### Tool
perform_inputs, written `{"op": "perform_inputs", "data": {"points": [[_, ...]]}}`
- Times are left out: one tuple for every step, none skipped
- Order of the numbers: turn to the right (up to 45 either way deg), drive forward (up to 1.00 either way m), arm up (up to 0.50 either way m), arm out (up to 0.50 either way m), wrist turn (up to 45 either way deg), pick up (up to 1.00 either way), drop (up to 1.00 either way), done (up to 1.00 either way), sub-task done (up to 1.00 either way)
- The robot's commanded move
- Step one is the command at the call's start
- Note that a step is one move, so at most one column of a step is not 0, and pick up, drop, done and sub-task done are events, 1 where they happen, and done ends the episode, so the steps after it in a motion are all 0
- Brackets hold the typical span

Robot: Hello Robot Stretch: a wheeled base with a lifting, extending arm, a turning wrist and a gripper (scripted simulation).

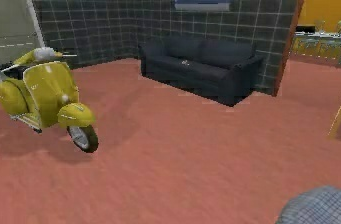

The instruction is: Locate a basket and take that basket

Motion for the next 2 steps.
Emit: {"op": "perform_inputs", "data": {"points": [[6.0,0.00,0.00,0.00,0.0,0.00,0.00,0.00,0.00],[0.0,0.85,0.00,0.00,0.0,0.00,0.00,0.00,0.00]]}}
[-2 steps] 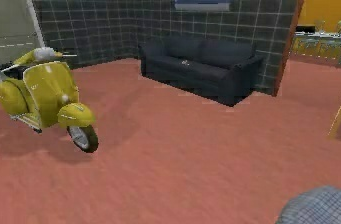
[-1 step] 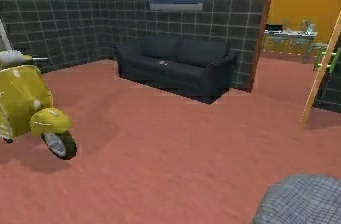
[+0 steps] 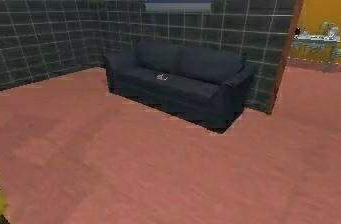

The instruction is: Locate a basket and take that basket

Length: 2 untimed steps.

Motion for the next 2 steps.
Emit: {"op": "perform_inputs", "data": {"points": [[36.0,0.00,0.00,0.00,0.0,0.00,0.00,0.00,0.00],[0.0,1.00,0.00,0.00,0.0,0.00,0.00,0.00,0.00]]}}
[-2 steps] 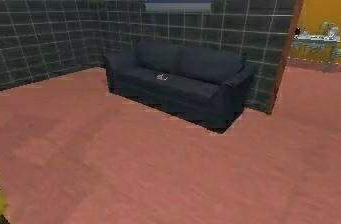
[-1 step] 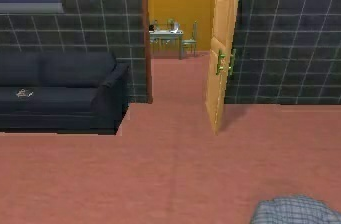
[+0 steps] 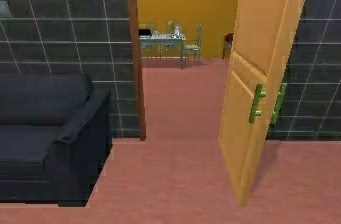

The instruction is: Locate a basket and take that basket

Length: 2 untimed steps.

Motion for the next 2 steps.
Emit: {"op": "perform_inputs", "data": {"points": [[0.0,1.00,0.00,0.00,0.0,0.00,0.00,0.00,0.00],[6.0,0.00,0.00,0.00,0.0,0.00,0.00,0.00,0.00]]}}
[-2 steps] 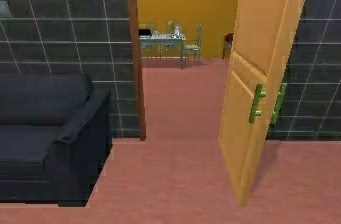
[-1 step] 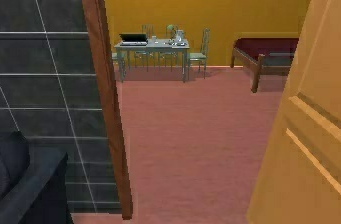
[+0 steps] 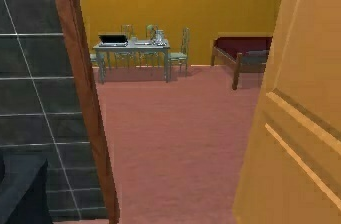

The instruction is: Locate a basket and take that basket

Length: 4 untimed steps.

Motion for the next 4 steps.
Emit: {"op": "perform_inputs", "data": {"points": [[0.0,0.60,0.00,0.00,0.0,0.00,0.00,0.00,0.00],[0.0,0.30,0.00,0.00,0.0,0.00,0.00,0.00,0.00],[-27.0,0.00,0.00,0.00,0.0,0.00,0.00,0.00,0.00],[0.0,0.55,0.00,0.00,0.0,0.00,0.00,0.00,0.00]]}}
